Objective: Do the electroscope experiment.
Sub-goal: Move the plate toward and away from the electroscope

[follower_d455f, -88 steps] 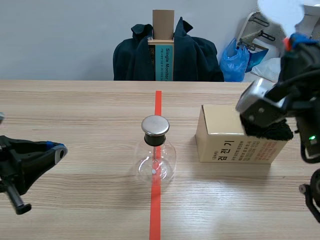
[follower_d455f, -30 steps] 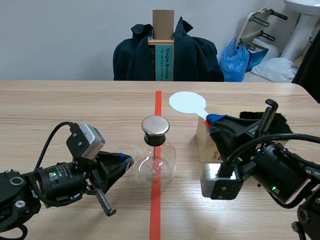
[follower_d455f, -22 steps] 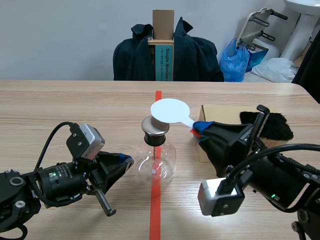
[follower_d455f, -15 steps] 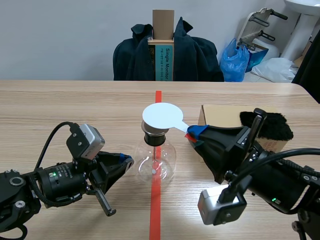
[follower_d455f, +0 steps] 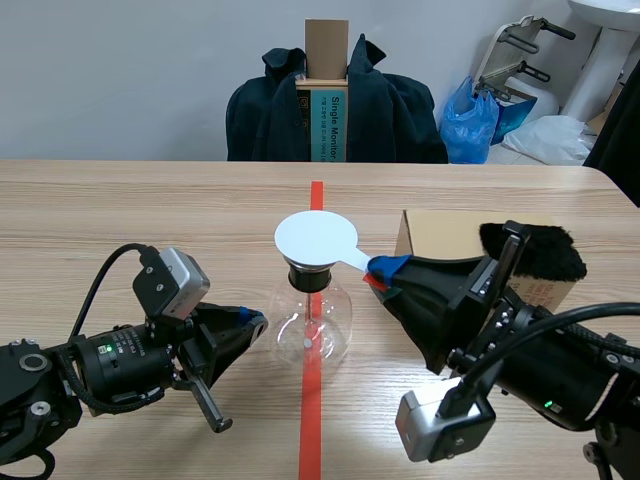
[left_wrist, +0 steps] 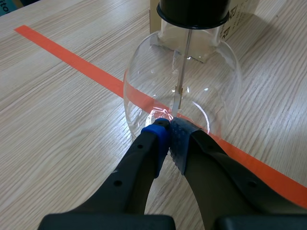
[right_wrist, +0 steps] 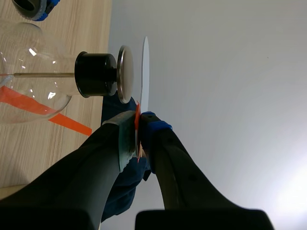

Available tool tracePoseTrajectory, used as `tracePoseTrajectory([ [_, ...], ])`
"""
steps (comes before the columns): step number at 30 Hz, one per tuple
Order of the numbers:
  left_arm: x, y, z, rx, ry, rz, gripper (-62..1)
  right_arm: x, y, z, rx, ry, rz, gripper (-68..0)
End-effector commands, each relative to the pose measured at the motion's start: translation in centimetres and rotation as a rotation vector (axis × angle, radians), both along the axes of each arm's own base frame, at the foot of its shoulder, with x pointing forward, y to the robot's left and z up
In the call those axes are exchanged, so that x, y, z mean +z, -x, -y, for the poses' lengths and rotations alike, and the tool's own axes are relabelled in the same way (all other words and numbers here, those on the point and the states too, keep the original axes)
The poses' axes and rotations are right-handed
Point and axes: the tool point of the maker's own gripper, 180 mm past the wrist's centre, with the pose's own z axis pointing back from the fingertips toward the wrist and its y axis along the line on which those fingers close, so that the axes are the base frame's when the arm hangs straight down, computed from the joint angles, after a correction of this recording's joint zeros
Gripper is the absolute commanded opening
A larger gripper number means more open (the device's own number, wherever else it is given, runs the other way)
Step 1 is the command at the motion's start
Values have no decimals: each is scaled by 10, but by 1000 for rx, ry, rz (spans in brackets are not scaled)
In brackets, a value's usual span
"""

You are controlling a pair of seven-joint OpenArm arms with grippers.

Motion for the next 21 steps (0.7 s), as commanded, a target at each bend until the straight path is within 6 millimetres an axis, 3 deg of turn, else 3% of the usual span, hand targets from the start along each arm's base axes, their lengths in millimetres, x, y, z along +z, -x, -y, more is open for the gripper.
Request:
tracePoseTrajectory([
  [1,10,-5,0,1,13,30,-582,8,-5,4,-4,5,37,-669],
  [7,10,-5,0,1,14,30,-582,8,-23,17,-125,5,37,-669],
  [21,10,-5,0,1,14,30,-581,10,-68,76,-542,7,40,-669],
])
